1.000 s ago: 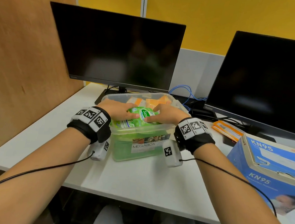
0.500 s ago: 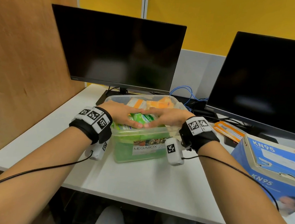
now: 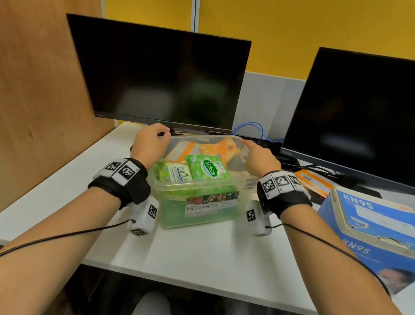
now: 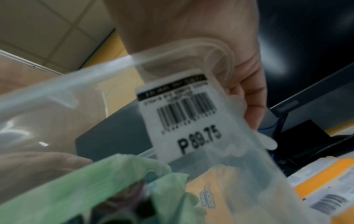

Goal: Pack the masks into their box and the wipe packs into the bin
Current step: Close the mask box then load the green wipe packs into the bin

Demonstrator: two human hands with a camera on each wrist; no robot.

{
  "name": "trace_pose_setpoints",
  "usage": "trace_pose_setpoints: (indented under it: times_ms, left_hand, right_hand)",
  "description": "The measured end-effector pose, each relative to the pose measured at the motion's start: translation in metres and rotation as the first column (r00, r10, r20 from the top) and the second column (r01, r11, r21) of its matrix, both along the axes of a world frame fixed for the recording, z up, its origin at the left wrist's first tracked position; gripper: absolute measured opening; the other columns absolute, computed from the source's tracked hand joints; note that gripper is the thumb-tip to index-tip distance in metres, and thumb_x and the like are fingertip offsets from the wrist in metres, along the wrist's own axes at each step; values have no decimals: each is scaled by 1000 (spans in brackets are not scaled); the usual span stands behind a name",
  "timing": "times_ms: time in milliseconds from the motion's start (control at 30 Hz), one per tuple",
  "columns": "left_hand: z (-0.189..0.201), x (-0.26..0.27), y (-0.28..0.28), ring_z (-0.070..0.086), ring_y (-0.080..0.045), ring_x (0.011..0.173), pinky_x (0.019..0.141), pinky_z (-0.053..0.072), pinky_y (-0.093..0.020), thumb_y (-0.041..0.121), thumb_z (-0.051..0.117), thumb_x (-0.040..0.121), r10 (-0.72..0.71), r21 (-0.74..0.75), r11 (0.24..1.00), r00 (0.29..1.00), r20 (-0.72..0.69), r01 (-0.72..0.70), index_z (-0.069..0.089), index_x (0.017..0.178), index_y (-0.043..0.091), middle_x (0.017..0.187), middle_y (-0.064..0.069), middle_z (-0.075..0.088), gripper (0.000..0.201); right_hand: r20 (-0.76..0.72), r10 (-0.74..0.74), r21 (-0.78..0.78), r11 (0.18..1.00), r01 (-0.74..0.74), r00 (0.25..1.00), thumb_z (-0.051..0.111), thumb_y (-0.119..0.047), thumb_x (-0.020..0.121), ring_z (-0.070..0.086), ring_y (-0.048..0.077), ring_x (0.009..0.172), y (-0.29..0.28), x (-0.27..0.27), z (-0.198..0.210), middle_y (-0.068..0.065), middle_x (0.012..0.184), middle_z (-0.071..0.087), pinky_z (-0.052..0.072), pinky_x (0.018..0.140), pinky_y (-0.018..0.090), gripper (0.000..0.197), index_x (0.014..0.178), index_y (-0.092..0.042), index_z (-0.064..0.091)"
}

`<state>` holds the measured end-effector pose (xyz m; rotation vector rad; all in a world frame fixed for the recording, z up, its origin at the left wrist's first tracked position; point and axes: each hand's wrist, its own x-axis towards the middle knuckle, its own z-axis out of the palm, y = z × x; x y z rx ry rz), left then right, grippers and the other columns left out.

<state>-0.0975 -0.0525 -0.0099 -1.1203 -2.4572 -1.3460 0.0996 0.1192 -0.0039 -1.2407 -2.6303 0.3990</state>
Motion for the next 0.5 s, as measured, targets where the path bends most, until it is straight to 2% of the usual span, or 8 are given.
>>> trace_pose_setpoints:
  times_ms: [100,167,200,233,267,333,400,500]
  left_hand:
    - [0,-6,9,59,-21,110,95,47,-33,18,54,93,-129,141,985,966,225,99,63,120,14,117,-6,65,28]
    - [-4,-13,10,59,-21,101,80,49,-25,12,52,95,-268,314,941,839,474,124,56,127,11,117,-9,61,32]
    - [-11,-19,9,59,-22,96,75,48,-24,9,49,97,-280,339,935,800,531,103,53,129,7,117,-11,60,33]
    - [-19,-26,8,59,-24,94,75,48,-26,6,47,97,-227,284,955,816,531,82,53,129,5,119,-13,60,32]
    - [-28,-32,8,59,-27,97,80,49,-31,5,48,96,-133,162,985,869,477,62,56,127,4,122,-16,61,32]
    - [-47,-42,10,57,-30,113,95,43,-34,9,56,92,40,-133,991,956,290,-1,61,124,5,128,-16,60,32]
    - [-65,-49,15,50,-31,124,101,36,-32,19,62,90,117,-326,945,966,230,-37,57,129,5,136,-13,53,41]
    - [-91,-64,26,40,-37,131,107,34,-38,43,67,84,240,-460,885,921,307,-77,41,140,5,142,-20,43,74]
  right_hand:
    - [-29,-38,-5,999,38,999,42,-13,95,59,30,107,11,12,-2,11,126,58,48,79,41,60,144,-45,28]
    - [-13,-81,18,996,82,997,40,-11,95,58,30,108,20,24,-1,10,125,58,44,75,39,62,144,-48,27]
    - [-3,-105,33,994,105,994,39,-11,95,58,29,109,26,30,-1,10,125,58,42,75,39,63,144,-49,26]
    - [3,-130,45,991,130,992,38,-11,95,58,29,110,32,37,-1,10,126,59,41,76,39,64,143,-50,26]
    - [8,-152,56,987,151,988,37,-10,95,57,30,111,38,44,-1,10,126,59,41,77,39,64,144,-50,26]
    - [27,-190,77,979,187,981,36,-8,95,58,32,110,44,53,0,12,125,59,41,76,40,64,145,-47,27]
    - [43,-215,99,973,210,976,36,-9,95,57,33,111,44,55,2,14,124,58,44,80,42,61,146,-41,27]
    - [56,-236,103,968,229,970,37,-11,94,56,35,113,41,50,2,16,125,57,45,88,45,61,147,-38,25]
